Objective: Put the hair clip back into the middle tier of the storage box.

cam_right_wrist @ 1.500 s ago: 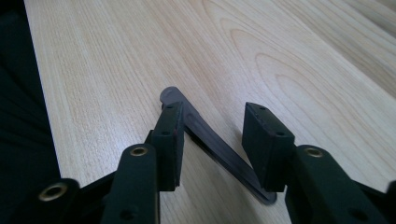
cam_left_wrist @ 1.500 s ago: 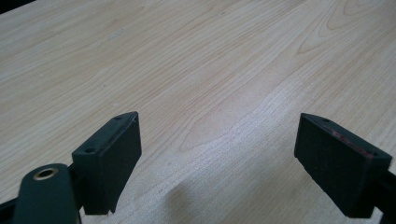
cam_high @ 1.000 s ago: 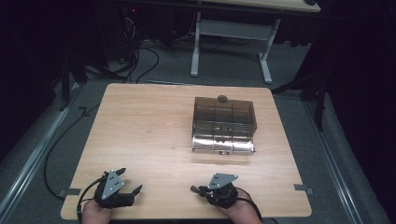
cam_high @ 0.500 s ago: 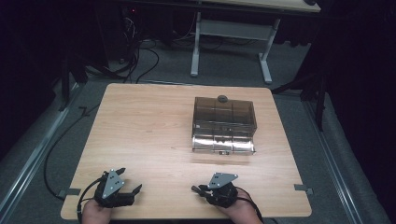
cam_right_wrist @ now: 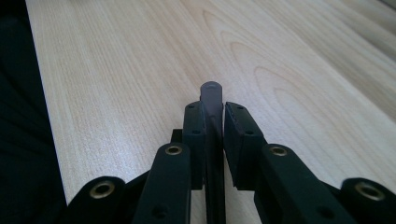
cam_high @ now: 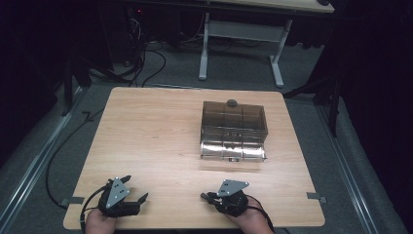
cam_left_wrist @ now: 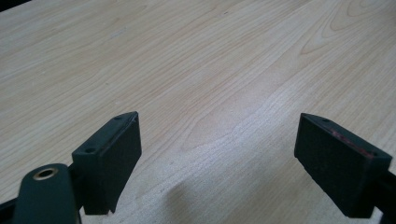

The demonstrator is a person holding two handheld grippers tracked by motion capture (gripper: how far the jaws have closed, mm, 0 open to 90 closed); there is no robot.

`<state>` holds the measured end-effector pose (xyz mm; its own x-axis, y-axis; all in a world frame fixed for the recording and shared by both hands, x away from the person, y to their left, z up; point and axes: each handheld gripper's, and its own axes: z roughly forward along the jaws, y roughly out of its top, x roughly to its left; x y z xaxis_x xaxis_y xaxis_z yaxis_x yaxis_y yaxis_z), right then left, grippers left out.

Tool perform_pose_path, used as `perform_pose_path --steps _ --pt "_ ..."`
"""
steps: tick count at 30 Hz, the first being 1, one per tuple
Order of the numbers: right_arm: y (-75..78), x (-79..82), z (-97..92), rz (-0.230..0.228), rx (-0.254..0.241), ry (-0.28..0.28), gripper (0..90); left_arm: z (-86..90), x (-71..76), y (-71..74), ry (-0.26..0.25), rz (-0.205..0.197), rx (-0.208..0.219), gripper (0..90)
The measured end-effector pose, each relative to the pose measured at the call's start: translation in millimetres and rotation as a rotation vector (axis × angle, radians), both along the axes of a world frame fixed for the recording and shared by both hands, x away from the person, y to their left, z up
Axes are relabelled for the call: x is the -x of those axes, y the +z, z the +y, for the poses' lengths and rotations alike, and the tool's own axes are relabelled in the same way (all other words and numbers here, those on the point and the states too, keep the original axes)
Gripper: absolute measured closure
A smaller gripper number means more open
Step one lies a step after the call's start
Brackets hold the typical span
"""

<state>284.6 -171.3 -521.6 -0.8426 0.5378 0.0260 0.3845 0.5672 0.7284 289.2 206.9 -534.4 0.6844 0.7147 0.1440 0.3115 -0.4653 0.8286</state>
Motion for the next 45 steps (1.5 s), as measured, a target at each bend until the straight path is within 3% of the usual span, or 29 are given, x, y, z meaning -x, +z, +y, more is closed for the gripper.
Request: perform_pose_path --steps 16,28,37,45 --pt "8.1 -2.4 -22.7 -0.024 -0.018 -0.075 79.3 -0.1 -0.6 0.0 -0.013 0.008 -0.001 15.1" --pt "6.2 -3.0 -39.1 -0.004 -0.029 -0.141 79.3 0.1 -1.9 0.1 -0.022 0.015 0.002 15.1" --pt "6.7 -2.3 -44.7 -0.012 -0.024 -0.152 79.3 -0.3 -1.2 0.1 -0.021 0.009 0.000 15.1" --pt "6.4 -3.1 -63.5 -0.018 -0.015 -0.210 79.3 0.2 -1.7 0.2 -0.016 0.011 0.002 15.1"
